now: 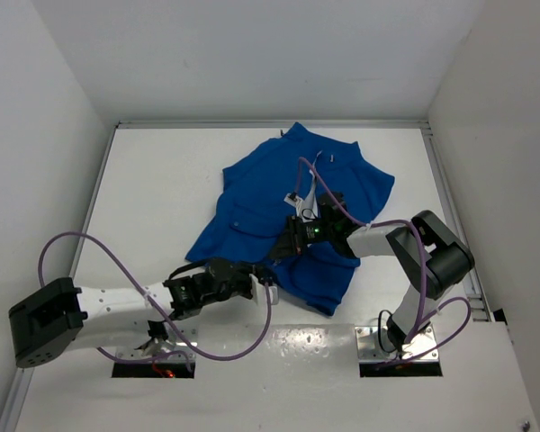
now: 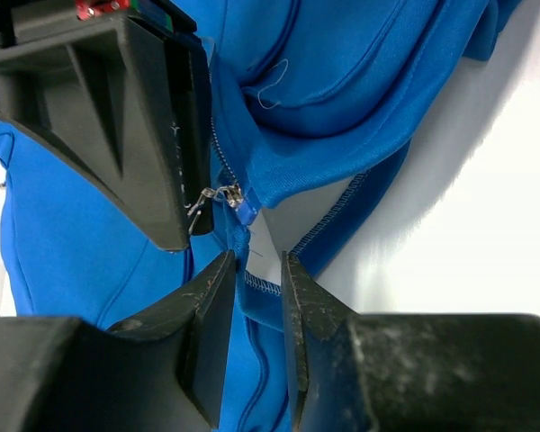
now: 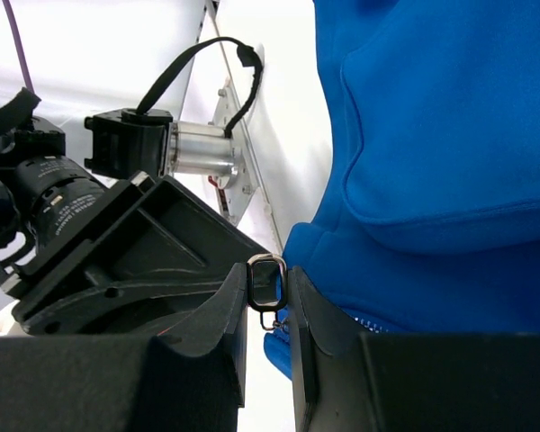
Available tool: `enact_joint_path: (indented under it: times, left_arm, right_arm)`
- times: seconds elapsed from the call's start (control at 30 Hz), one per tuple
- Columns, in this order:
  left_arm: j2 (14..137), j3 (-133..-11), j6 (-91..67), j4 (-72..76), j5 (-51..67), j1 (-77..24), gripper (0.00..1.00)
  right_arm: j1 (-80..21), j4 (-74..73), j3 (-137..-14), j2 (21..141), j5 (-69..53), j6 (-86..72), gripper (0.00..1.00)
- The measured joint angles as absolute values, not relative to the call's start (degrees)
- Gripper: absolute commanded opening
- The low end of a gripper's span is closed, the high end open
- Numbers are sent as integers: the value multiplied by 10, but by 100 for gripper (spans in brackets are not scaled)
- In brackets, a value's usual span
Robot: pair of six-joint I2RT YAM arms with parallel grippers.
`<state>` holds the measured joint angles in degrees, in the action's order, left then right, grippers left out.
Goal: Zip up the jacket
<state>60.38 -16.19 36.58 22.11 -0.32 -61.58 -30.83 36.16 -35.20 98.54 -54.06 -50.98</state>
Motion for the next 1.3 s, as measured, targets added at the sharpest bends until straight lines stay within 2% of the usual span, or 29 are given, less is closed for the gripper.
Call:
enact_joint_path:
  times: [0.4, 0.47, 0.6, 0.87, 1.07, 1.2, 1.23, 1.3]
  left_arm:
    - [648, -162, 358, 265, -21, -616, 30]
    - [653, -162, 356, 269, -27, -616, 35]
    - [654, -162, 353, 280, -36, -616, 37]
    - [654, -162, 353, 288, -41, -616, 37]
    - [673, -162, 354, 304, -42, -616, 23]
    - [689, -162, 356, 314, -43, -615, 8]
    - [693, -163, 356, 316, -44, -615, 1]
    - [694, -163, 355, 319, -44, -615, 0]
  right_arm:
    - [-308, 374, -349, 988, -541, -517, 0]
    - [-308, 374, -348, 989, -541, -517, 0]
    - [-308, 375, -347, 991, -541, -520, 0]
    - [-308, 377, -347, 994, -542, -524, 0]
    - [-308, 382, -347, 994, -542, -529, 0]
    - [-308, 385, -347, 994, -542, -532, 0]
    - [-308, 385, -347, 995, -542, -532, 0]
    - [-308, 385, -347, 995, -542, -532, 0]
